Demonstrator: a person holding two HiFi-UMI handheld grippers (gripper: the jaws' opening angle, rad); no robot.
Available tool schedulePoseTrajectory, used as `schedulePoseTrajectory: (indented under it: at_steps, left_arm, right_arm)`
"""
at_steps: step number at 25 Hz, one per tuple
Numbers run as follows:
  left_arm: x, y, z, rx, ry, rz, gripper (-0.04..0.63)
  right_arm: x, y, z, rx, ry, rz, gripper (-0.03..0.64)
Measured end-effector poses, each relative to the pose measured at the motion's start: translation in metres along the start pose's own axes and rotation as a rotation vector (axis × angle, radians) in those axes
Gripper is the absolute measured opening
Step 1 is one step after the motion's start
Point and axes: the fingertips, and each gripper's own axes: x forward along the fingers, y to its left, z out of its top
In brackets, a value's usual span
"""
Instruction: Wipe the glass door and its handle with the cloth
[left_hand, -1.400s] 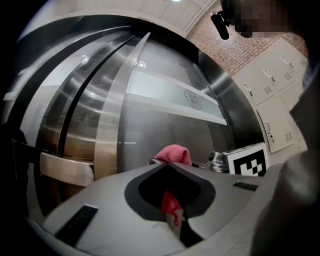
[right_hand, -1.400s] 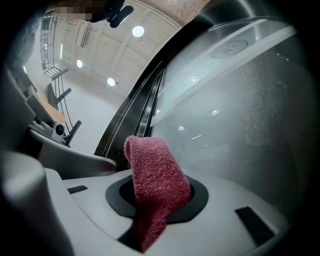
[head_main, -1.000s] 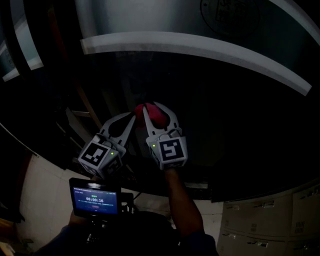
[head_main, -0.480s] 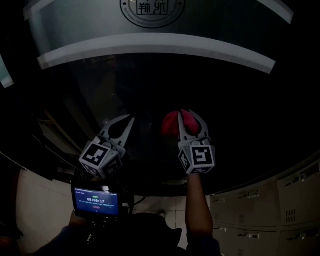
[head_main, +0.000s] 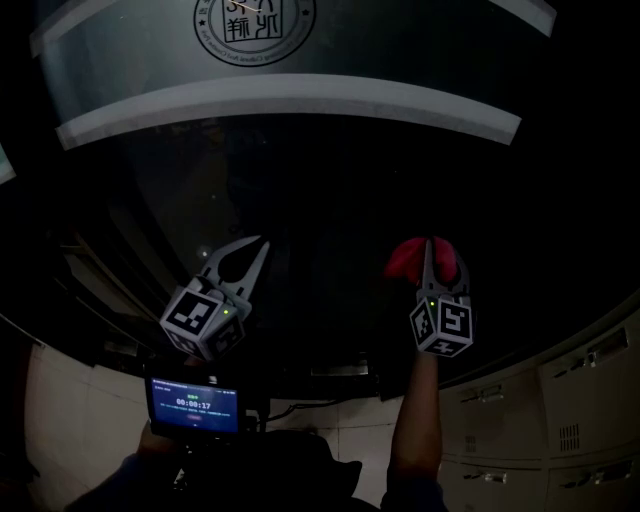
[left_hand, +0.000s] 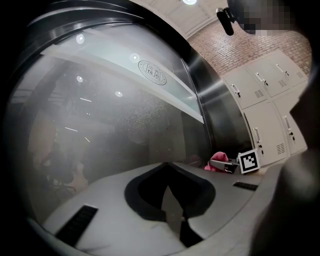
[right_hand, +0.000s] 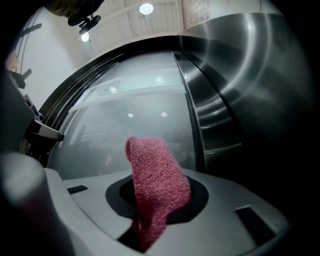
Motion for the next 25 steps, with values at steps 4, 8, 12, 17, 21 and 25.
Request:
schedulePoseTrajectory:
  at_steps: [4,8,12,17,21,25]
  left_arm:
    - [-0.003,0.002,-0.002,-0.003,0.006,0.008,0.011]
    - [-0.015,0.011,-0.003,-0.012,0.024,0.042,0.011]
    - [-0.034,0.033,-0.008,-0.004,0.038,0.074,0.011]
    - [-0.075,0.078,-0.014,-0.001,0.065,0.148,0.011]
    - [-0.106,0.11,-0.015,-0.007,0.068,0.176,0.011]
    - [-0.131,0.14,-0.009,0.011,0.072,0.198,0.011]
  right_arm:
    - [-0.001,0.005,-0.002,0.011,0.001,0.003,0.08]
    - [0.0,0.053,-0.005,0.037,-0.008,0.079,0.08]
    - [0.01,0.137,-0.001,0.072,-0.043,0.202,0.081]
    - [0.026,0.287,-0.009,0.14,-0.06,0.447,0.081]
    - [0.036,0.395,-0.023,0.168,-0.006,0.582,0.081]
    - [0.046,0.477,-0.03,0.169,0.006,0.679,0.08]
